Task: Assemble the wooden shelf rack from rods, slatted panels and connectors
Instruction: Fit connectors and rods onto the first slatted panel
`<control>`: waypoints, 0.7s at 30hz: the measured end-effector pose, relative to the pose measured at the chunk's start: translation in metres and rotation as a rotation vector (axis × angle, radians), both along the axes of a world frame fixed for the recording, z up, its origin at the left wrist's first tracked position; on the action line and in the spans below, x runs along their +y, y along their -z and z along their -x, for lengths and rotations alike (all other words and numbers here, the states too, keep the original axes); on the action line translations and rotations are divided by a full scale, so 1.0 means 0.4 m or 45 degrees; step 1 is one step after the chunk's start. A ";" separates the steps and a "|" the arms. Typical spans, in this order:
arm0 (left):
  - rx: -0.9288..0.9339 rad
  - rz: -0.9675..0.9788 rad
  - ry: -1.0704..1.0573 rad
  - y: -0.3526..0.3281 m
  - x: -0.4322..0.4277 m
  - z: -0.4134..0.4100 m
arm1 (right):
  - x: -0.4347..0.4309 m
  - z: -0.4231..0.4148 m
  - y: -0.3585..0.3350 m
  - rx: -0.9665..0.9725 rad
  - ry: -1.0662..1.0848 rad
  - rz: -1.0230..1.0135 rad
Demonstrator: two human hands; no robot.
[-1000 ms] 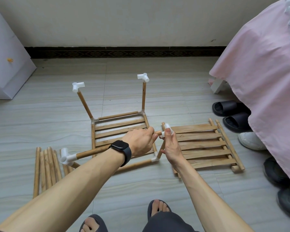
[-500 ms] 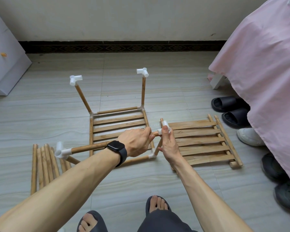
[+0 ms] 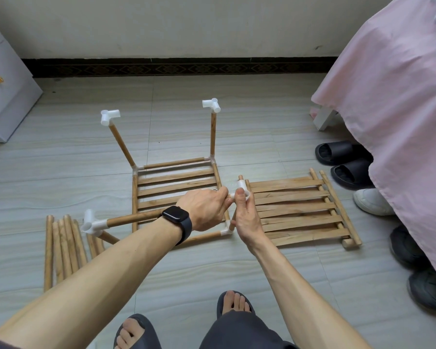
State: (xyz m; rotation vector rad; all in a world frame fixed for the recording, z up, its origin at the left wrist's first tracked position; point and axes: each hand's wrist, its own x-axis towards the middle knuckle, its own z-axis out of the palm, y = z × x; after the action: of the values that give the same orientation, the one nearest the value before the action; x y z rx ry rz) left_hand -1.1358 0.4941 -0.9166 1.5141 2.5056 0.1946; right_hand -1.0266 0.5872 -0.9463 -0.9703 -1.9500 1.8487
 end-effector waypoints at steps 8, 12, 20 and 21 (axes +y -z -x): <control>-0.032 0.145 0.045 -0.040 -0.016 0.019 | 0.010 -0.002 0.003 0.009 -0.061 -0.043; -0.047 -0.009 -0.285 -0.122 -0.174 0.148 | 0.036 -0.008 0.004 -0.035 -0.106 -0.062; -1.051 -1.030 -1.561 -0.087 -0.549 0.222 | 0.097 0.003 -0.029 -0.116 -0.169 0.148; -1.165 -1.111 -1.628 -0.073 -0.574 0.215 | 0.118 0.006 -0.039 -0.122 -0.155 0.205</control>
State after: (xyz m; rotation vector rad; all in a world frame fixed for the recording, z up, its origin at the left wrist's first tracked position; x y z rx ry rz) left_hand -1.2219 0.2646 -0.8873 -0.3982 2.1240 1.7774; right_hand -1.0291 0.6343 -0.9308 -1.0249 -1.9805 2.0901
